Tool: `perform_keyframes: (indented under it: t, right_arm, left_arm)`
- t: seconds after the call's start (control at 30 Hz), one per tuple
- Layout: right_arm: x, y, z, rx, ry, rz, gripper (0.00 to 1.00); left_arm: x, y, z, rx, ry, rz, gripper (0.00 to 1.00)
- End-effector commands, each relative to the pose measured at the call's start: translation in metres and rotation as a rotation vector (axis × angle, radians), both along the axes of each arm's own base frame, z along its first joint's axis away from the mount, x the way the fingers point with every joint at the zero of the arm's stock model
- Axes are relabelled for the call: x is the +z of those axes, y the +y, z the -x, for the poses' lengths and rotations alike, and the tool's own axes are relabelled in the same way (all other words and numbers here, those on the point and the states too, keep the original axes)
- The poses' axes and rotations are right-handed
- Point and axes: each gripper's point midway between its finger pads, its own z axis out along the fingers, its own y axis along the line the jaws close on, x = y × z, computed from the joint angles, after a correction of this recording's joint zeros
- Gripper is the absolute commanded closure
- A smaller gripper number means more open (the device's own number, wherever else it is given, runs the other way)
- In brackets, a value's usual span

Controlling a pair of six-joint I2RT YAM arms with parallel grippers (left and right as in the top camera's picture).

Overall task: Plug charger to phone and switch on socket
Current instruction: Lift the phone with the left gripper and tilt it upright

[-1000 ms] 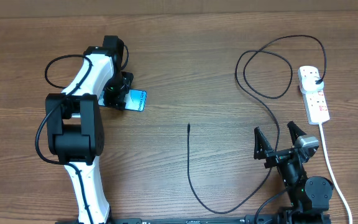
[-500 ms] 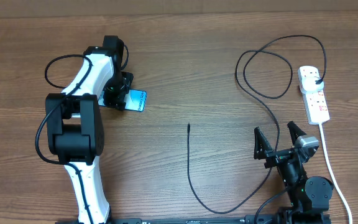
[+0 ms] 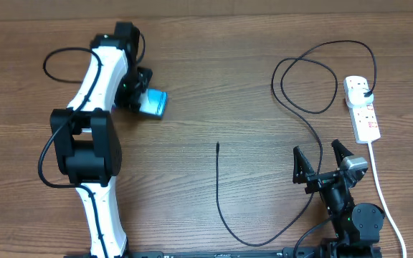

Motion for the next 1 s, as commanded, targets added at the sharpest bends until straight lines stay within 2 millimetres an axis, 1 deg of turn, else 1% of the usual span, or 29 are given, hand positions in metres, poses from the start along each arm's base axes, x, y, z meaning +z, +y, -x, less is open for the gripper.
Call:
perform_keyframes:
  t: [0.0, 0.07, 0.17, 0.33, 0.47, 0.6, 0.7, 0.83, 0.97]
  right_arm:
    - [-0.002, 0.0, 0.0, -0.001, -0.004, -0.003, 0.0]
    - [-0.002, 0.0, 0.0, -0.001, -0.004, -0.003, 0.0]
    - [-0.002, 0.0, 0.0, -0.001, -0.004, -0.003, 0.0]
    - [-0.002, 0.0, 0.0, -0.001, -0.004, -0.003, 0.0]
    - [-0.002, 0.0, 0.0, -0.001, -0.004, -0.003, 0.0]
    - [-0.002, 0.0, 0.0, -0.001, -0.004, -0.003, 0.0]
    - [-0.002, 0.0, 0.0, -0.001, -0.004, -0.003, 0.0]
    - [-0.002, 0.0, 0.0, -0.001, -0.004, -0.003, 0.0]
    - [-0.002, 0.0, 0.0, -0.001, -0.004, -0.003, 0.0]
  left_arm:
    - [0.03, -0.012, -0.018, -0.077, -0.079, 0.079, 0.96]
    - [0.043, -0.027, -0.024, -0.113, -0.11, 0.157, 0.96]
    - [0.064, -0.059, -0.03, -0.167, -0.154, 0.343, 0.96]
    - [0.097, -0.108, -0.023, -0.218, -0.164, 0.677, 0.96]
    - [0.119, -0.131, -0.015, -0.243, -0.156, 0.865, 0.96]
    - [0.139, -0.146, -0.005, -0.249, -0.124, 1.023, 0.96]
    - [0.15, -0.152, 0.002, -0.261, -0.109, 1.1, 0.96]
    - [0.167, -0.159, 0.006, -0.311, -0.135, 1.205, 0.96]
    - [0.183, -0.163, 0.009, -0.321, -0.138, 1.301, 0.96]
